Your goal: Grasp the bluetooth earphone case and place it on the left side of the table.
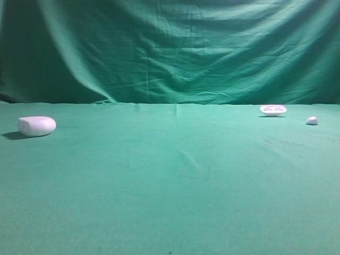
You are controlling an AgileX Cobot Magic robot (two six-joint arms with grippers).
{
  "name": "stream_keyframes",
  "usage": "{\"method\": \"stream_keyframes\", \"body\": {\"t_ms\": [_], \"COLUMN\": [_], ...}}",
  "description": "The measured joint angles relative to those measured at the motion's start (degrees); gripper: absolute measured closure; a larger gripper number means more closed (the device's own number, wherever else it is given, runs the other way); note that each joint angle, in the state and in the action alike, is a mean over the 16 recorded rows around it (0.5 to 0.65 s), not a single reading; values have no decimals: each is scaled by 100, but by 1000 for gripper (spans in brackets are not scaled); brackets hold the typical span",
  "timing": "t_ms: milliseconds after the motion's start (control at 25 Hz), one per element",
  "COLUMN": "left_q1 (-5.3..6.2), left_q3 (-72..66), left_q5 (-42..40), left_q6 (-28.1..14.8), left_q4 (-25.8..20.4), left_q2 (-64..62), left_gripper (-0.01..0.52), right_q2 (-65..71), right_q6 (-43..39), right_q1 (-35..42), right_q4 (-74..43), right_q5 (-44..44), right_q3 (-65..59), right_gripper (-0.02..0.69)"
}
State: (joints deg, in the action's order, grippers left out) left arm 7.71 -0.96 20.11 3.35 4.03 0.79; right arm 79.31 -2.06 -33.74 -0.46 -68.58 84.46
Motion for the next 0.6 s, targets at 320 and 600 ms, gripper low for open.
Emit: {"method": "stream_keyframes", "body": {"t_ms": [320,600], "left_q1": [0,0], "left_q3": [0,0], "left_q5": [0,0], "left_q6": [0,0], "left_q4": [0,0], "left_q2": [0,0], "left_gripper": [514,514], "right_q2": [-2273,-3938], "right_q6": [8,69], "right_q1": [136,142], "right_q4": [31,101], "right_q5": [1038,2074], "right_q3": [-2076,-3431], "right_gripper": [665,665]}}
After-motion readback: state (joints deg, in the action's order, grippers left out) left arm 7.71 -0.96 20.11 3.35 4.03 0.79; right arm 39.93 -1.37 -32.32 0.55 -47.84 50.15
